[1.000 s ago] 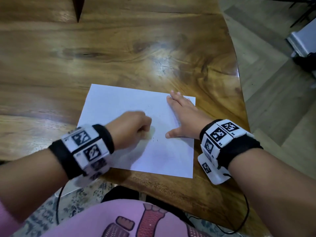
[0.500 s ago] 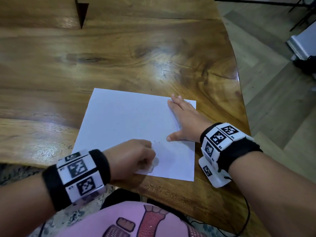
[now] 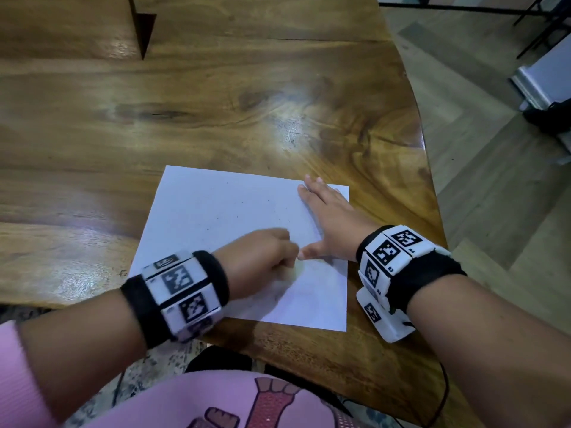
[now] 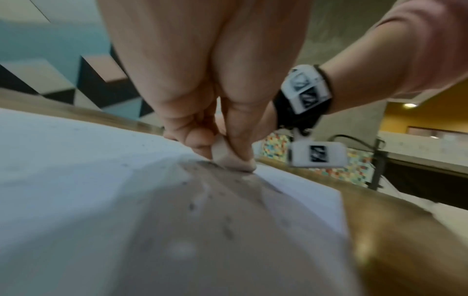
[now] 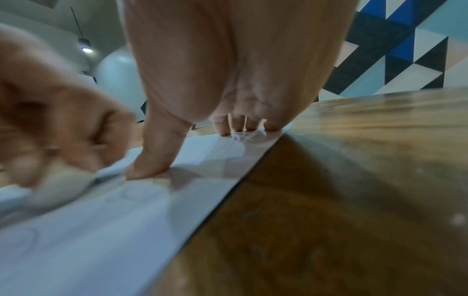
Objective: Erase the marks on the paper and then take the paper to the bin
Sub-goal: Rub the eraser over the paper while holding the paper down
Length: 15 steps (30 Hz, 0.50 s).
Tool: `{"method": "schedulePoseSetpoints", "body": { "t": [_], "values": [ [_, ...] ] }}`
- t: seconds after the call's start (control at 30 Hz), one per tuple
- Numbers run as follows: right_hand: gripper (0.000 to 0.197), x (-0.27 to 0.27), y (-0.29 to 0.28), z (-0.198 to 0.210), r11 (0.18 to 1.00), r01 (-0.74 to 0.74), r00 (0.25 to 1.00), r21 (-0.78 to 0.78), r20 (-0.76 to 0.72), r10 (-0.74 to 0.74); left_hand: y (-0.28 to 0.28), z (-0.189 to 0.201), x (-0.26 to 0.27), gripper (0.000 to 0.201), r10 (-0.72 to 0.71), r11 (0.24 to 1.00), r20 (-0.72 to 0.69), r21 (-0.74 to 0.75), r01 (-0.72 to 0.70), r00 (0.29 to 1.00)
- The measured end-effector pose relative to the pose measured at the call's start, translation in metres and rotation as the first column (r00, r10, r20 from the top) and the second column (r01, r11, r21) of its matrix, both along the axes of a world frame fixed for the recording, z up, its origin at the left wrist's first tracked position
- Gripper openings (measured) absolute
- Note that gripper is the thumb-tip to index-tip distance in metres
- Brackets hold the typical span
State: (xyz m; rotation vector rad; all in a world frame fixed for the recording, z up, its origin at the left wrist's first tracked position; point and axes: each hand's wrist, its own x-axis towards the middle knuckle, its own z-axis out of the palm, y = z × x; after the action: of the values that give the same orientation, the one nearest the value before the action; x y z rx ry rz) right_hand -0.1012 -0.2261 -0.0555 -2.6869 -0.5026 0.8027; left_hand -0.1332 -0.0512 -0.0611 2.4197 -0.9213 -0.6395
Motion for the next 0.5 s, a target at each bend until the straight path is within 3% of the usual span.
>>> {"method": "schedulePoseSetpoints", "body": {
  "t": [0.1, 0.23, 0.3, 0.4, 0.5],
  "values": [
    [0.112, 0.001, 0.000, -0.001, 1.000, -0.004, 1.000, -0.003, 0.000, 0.004, 0.002, -0.003, 0.000, 0.013, -0.027, 1.000, 0.014, 0.000, 0.027, 1.000],
    [0.113, 0.000, -0.001, -0.002, 1.000, -0.003, 1.000, 0.007, 0.002, 0.003, 0.025, -0.003, -0.024, 0.011, -0.149, 0.986, -0.119, 0.060, 0.157, 0.982],
    [0.113, 0.000, -0.001, -0.002, 1.000, -0.006, 1.000, 0.004, 0.005, 0.006, 0.015, -0.002, -0.014, 0.006, -0.132, 0.990, -0.056, 0.050, 0.135, 0.990],
    [0.113, 0.001, -0.001, -0.003, 1.000, -0.005, 1.000, 0.002, 0.013, 0.005, -0.003, 0.000, 0.003, 0.008, 0.021, 1.000, 0.036, 0.009, -0.021, 0.999],
    [0.113, 0.001, -0.001, -0.003, 1.000, -0.006, 1.000, 0.002, 0.010, 0.006, 0.010, -0.002, -0.007, 0.010, -0.072, 0.997, -0.028, 0.030, 0.073, 0.997]
  ]
}}
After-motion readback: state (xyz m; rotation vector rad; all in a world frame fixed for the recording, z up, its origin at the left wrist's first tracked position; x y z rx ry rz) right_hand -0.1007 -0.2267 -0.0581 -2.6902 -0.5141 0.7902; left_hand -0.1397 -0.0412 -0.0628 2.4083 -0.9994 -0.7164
